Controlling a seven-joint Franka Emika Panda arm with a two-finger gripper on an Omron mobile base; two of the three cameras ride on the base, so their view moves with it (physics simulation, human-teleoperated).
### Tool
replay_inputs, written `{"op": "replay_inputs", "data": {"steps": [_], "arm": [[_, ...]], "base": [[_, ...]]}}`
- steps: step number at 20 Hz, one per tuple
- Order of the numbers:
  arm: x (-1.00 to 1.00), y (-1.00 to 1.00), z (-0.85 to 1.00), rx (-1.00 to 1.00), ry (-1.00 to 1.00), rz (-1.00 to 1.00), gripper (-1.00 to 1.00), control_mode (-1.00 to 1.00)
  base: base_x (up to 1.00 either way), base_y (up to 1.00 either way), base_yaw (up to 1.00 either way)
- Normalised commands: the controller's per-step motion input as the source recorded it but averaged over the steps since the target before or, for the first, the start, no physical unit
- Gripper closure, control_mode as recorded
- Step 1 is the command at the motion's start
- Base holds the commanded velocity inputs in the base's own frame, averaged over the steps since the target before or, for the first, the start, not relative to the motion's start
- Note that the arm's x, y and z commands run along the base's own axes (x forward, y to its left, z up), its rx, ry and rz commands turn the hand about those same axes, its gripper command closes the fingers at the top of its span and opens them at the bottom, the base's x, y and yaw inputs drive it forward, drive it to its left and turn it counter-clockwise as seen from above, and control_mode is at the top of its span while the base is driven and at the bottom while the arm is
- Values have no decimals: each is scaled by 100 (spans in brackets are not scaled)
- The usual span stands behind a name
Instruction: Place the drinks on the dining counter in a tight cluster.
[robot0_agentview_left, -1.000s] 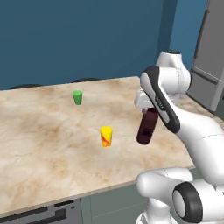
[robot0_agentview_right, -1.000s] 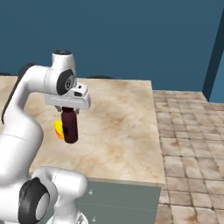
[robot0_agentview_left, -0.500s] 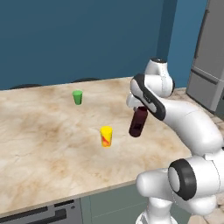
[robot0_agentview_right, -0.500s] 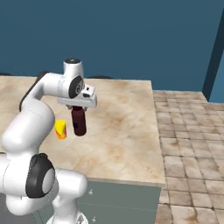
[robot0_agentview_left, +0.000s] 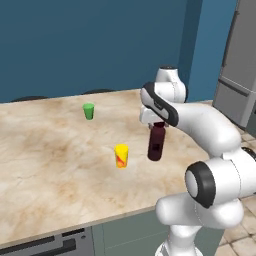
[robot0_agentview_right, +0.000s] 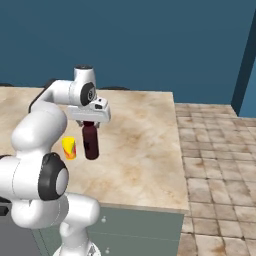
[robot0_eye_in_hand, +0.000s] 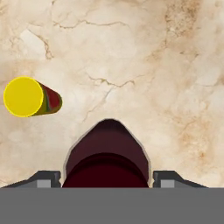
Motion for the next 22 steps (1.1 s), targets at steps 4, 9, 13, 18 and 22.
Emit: {"op": "replay_inputs", "data": {"steps": [4,9,13,18,22], "arm": [[-5,2,0,0,-1,0,100,-100],[6,16,-33,0,-3,-1,100,-100],[19,14,-50,0,0,-1,100,-100],[9,2,-34,0,0,-1,100,-100],[1,0,-26,0,0,-2,100,-100]], "base": [[0,0,0],[0,0,0],[0,0,0],[0,0,0],[0,0,0]]}}
